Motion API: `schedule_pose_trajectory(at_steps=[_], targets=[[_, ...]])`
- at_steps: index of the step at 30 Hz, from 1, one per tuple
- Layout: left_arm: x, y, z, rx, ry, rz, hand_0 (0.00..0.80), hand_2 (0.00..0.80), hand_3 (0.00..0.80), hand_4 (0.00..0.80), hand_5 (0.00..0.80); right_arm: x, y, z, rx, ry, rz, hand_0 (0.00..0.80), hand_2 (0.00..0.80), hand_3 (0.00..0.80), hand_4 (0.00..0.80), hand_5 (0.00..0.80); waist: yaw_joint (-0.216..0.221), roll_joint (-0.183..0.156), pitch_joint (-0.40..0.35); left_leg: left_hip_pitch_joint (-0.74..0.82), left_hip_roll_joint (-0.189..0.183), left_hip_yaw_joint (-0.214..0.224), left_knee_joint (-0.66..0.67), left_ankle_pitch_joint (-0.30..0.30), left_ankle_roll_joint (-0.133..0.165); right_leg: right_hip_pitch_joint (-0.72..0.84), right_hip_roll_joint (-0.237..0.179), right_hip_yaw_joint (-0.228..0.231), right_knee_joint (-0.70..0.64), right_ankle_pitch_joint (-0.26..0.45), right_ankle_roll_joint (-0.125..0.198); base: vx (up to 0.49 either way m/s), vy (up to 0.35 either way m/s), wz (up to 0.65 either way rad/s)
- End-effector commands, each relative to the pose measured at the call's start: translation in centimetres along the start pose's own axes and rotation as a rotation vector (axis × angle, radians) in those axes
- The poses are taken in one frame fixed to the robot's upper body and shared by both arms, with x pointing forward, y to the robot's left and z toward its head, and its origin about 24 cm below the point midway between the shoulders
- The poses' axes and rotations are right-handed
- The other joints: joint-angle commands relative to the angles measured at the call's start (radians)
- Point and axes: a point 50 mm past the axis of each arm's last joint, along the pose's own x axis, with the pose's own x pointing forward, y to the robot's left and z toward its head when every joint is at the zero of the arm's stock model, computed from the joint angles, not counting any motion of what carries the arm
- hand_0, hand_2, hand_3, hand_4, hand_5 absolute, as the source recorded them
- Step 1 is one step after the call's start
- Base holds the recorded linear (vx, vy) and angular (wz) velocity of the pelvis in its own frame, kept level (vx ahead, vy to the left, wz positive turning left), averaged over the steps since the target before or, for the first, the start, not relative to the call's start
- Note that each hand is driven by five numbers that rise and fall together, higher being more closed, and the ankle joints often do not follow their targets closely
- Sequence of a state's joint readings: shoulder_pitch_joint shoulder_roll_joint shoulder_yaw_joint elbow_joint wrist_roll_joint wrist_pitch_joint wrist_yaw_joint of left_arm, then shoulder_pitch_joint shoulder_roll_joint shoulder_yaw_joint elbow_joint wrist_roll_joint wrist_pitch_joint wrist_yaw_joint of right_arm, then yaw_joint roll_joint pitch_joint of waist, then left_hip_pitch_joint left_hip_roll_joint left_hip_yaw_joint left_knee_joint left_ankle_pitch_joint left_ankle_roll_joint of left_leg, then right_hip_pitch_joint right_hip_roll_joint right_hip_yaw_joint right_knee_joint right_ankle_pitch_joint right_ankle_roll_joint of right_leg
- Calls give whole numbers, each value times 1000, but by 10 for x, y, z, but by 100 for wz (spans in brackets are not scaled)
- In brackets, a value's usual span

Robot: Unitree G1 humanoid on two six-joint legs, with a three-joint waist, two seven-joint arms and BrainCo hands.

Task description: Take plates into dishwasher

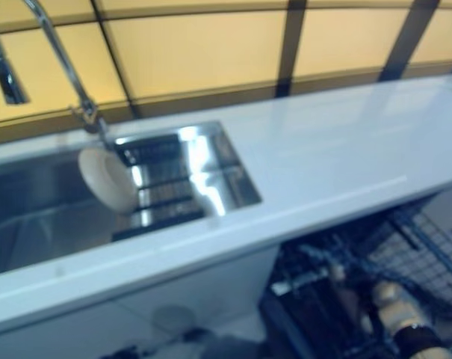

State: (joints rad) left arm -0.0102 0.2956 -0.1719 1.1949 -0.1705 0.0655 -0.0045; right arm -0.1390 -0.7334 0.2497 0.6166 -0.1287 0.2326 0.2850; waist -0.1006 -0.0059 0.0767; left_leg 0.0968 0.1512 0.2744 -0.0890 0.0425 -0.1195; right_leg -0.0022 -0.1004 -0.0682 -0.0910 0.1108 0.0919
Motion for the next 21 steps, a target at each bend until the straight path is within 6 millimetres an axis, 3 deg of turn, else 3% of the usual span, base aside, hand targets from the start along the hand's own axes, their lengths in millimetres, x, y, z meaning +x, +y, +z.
schedule_pose_trajectory(at_steps=[1, 12, 21], targets=[[1, 18, 22, 32, -43, 41, 0, 0, 0, 0, 0, 11, -5, 21, -28, -23, -40, 800, 800, 800, 800, 800, 18, -52, 12, 10, -18, -39, 2, -38, 42, 23, -53, -26, 4, -12, 66, 3, -11, 4], [1, 17, 22, 47, -44, 33, 0, 0, 0, 0, 0, 17, 3, 7, -9, 57, -34, 800, 800, 800, 800, 800, 33, -43, 12, 2, -22, -57, 2, -35, 43, 22, -54, -28, 4, -14, 63, 0, -1, 2], [1, 19, 22, 50, -45, 38, 0, 0, 0, 0, 0, 14, -1, -2, -30, 93, -40, 800, 800, 800, 800, 800, 30, -50, 12, 3, -20, -55, 2, -34, 44, 21, -54, -24, 4, -12, 64, 0, 0, 1]])
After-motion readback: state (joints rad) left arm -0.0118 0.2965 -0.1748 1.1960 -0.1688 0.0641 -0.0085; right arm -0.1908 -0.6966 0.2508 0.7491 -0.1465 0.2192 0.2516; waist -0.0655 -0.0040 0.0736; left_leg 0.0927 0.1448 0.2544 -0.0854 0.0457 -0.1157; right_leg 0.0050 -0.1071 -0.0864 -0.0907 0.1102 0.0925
